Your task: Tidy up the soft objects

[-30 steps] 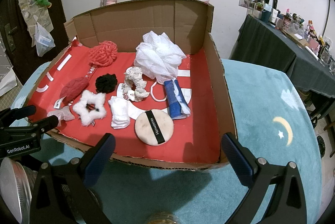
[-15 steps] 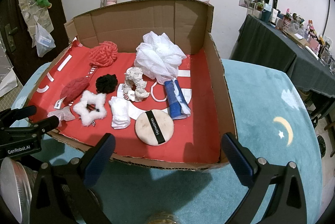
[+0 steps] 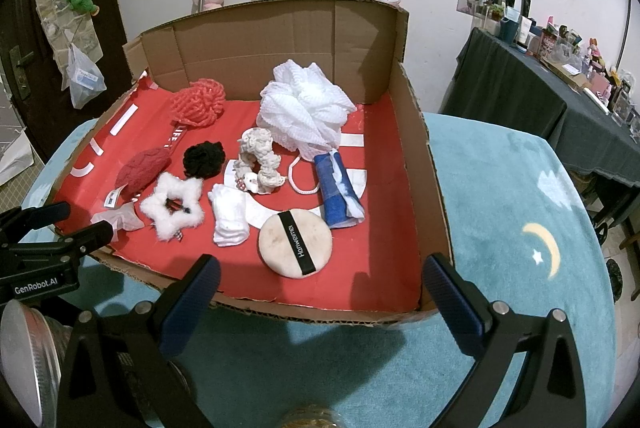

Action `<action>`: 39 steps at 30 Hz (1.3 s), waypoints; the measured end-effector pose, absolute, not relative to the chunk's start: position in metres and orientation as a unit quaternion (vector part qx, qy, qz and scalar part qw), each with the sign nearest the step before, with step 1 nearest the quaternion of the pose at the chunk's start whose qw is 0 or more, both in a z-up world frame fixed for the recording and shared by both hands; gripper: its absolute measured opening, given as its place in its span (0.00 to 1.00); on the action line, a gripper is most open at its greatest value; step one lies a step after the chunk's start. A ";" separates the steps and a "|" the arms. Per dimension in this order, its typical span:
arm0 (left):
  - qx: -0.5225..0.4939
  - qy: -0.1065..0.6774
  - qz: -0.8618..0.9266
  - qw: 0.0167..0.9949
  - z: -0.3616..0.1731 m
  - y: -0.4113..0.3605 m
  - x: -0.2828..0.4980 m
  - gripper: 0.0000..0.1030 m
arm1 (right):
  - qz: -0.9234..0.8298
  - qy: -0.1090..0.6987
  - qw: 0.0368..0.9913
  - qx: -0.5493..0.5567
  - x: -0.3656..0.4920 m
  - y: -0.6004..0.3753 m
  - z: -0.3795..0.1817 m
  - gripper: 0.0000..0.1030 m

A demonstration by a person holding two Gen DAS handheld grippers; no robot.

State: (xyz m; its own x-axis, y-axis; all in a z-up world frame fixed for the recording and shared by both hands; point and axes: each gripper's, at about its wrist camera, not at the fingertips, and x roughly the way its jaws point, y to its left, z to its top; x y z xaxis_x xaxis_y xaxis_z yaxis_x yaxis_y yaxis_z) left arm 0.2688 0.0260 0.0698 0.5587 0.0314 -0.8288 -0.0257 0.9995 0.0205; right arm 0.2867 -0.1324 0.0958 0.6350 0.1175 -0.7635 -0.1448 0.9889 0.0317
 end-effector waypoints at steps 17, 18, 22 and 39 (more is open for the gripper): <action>0.000 0.466 0.008 0.884 0.071 0.024 0.269 0.84 | 0.073 0.421 0.904 -0.017 0.287 -0.132 0.096 1.00; -0.008 0.462 0.000 0.887 0.073 0.025 0.268 0.84 | 0.073 0.421 0.904 -0.016 0.286 -0.132 0.096 1.00; -0.016 0.449 -0.006 0.893 0.080 0.027 0.266 0.84 | 0.079 0.419 0.905 -0.002 0.286 -0.134 0.097 1.00; -0.003 0.362 0.012 0.932 0.137 0.034 0.189 0.92 | 0.042 0.369 0.928 0.013 0.246 -0.161 0.142 1.00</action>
State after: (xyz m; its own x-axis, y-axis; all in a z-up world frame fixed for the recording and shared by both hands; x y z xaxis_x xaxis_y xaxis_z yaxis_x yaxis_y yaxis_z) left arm 0.1895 0.0336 0.1369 0.7372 0.0202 -0.6754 -0.0247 0.9997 0.0030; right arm 0.2465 -0.1611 0.1417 0.7240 0.0882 -0.6841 -0.0695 0.9961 0.0548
